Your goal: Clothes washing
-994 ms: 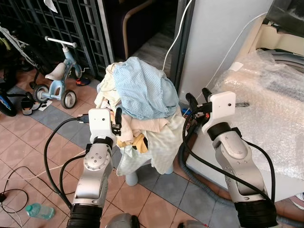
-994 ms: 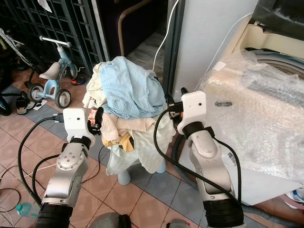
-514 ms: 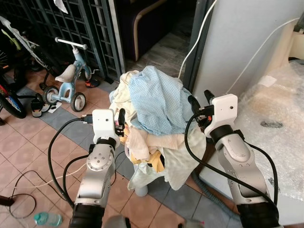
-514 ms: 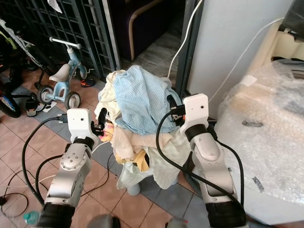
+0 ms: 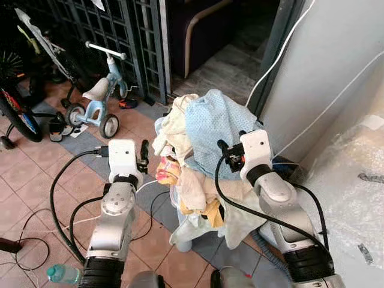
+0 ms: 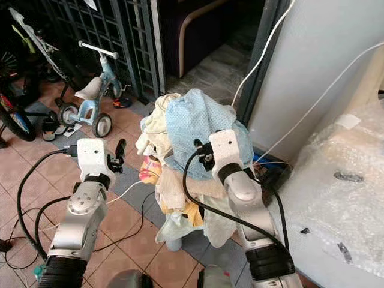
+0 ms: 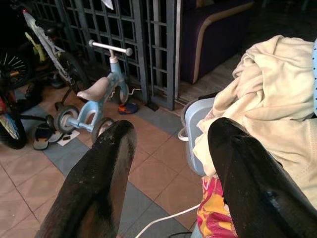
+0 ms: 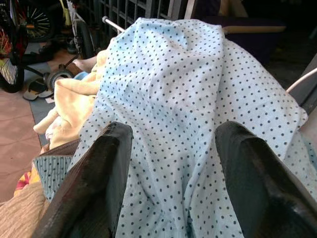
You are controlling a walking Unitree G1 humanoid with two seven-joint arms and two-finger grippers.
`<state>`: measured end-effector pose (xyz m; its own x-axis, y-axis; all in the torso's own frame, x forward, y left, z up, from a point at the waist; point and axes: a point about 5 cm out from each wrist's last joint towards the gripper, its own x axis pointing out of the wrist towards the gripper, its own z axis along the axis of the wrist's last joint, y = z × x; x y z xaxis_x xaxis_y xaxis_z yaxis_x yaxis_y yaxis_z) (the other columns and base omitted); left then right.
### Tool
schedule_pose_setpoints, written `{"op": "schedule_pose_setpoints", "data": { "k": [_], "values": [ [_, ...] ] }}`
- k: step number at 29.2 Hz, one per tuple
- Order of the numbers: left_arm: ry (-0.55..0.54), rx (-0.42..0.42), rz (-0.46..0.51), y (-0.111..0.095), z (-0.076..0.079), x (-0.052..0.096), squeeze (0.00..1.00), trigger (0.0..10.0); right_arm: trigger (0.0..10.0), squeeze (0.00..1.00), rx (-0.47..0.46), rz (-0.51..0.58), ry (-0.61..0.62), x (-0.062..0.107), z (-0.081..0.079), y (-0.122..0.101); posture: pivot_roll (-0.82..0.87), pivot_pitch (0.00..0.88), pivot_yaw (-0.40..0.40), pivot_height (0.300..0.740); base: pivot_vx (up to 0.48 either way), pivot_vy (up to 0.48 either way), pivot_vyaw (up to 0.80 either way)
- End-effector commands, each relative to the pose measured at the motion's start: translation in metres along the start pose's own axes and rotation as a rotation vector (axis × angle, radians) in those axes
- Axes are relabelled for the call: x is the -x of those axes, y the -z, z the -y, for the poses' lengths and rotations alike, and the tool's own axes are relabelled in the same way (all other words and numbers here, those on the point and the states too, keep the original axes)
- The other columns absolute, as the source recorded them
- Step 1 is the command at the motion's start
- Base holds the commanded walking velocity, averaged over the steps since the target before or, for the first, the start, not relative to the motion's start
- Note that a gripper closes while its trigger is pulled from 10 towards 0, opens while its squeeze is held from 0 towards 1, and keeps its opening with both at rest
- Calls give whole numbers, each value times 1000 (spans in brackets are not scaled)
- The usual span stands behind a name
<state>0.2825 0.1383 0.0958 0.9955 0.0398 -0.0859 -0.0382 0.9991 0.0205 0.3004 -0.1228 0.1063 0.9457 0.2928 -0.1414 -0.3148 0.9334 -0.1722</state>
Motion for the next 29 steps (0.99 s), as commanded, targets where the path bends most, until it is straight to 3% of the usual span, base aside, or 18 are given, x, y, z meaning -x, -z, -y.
{"op": "schedule_pose_setpoints", "data": {
  "k": [1, 7, 13, 14, 18, 20, 29],
  "values": [
    [-2, -18, -1, -1, 1, 4, 0, 10000, 10000, 0, 25, -38, 18, -10, 1, 7, -11, 107, 23, 740, 0, 0, 0],
    [-18, -31, -12, 0, -5, 10, 0, 10000, 10000, 0, 164, -84, 152, -33, 11, 5, 23, 117, 16, 740, 0, 0, 0],
    [-33, -32, -12, -3, -9, 14, 0, 10000, 10000, 0, 187, -143, 160, -50, 7, 10, 53, 133, 6, 740, 0, 0, 0],
    [-35, -32, -15, -3, -10, 16, 0, 10000, 0, 0, 155, -169, 132, -51, 1, 15, 59, 138, 3, 740, 0, 0, 0],
    [-38, -33, -24, -2, -11, 19, 0, 10000, 0, 0, 64, -249, 63, -52, -12, 30, 68, 149, -4, 740, 0, 0, 0],
    [-44, -34, -31, -1, -13, 21, 0, 10000, 0, 0, -37, -301, 54, -51, -17, 39, 74, 151, -7, 740, 0, 0, 0],
    [-42, -32, -27, -4, -12, 19, 0, 10000, 0, 0, -105, -307, 84, -51, -12, 41, 73, 157, 0, 740, 0, 0, 0]
  ]
}}
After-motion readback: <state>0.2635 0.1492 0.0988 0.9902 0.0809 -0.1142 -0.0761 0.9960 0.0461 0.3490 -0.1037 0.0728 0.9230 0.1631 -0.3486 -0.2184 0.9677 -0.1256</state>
